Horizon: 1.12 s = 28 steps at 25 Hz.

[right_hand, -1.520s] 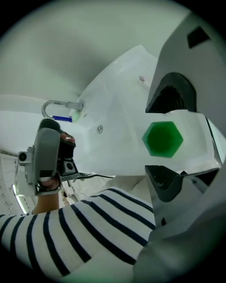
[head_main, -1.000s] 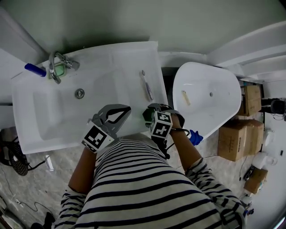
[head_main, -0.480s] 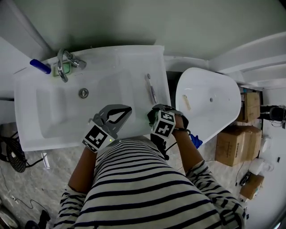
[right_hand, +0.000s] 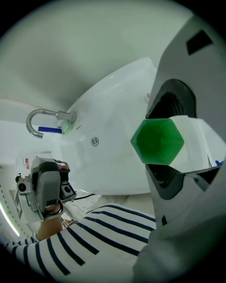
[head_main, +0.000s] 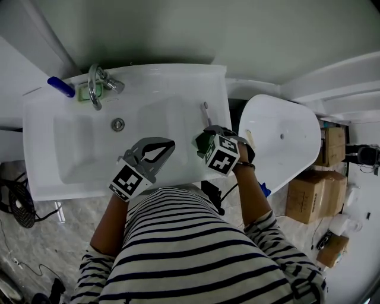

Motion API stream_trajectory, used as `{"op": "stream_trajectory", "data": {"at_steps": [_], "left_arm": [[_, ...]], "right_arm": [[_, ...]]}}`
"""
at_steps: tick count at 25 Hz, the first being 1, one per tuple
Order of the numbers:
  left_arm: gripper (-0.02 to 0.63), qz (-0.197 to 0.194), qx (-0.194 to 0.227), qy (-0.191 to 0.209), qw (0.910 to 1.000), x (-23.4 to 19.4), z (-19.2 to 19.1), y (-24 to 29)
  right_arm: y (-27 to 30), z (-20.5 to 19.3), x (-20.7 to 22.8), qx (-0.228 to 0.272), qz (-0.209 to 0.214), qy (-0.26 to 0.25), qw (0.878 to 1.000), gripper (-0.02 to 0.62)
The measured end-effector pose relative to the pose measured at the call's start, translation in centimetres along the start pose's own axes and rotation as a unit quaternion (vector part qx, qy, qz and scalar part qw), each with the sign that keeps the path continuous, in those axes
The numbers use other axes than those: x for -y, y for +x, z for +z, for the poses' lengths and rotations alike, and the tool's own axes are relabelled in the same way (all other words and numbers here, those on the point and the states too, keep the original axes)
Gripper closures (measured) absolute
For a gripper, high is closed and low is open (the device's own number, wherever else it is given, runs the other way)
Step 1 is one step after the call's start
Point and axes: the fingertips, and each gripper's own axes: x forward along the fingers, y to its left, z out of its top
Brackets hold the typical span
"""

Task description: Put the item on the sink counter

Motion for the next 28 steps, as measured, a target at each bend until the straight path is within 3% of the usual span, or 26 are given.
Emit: {"op": "stream_trajectory", "data": {"at_steps": [15, 28], "left_arm": [[0.603, 0.012, 0.016, -0.004, 0.9998, -4.8, -0.1, -2.9], [0.601, 0.028, 0.027, -0.025, 0.9989, -9.1, -1.2, -3.9]], "right_arm": [[0.0, 10.5, 7.0, 0.019, -0.028, -0.056, 0.998, 0.287], [3.8, 19.1, 13.2, 0.044, -0.021, -0.051, 0.997, 0.287]]}}
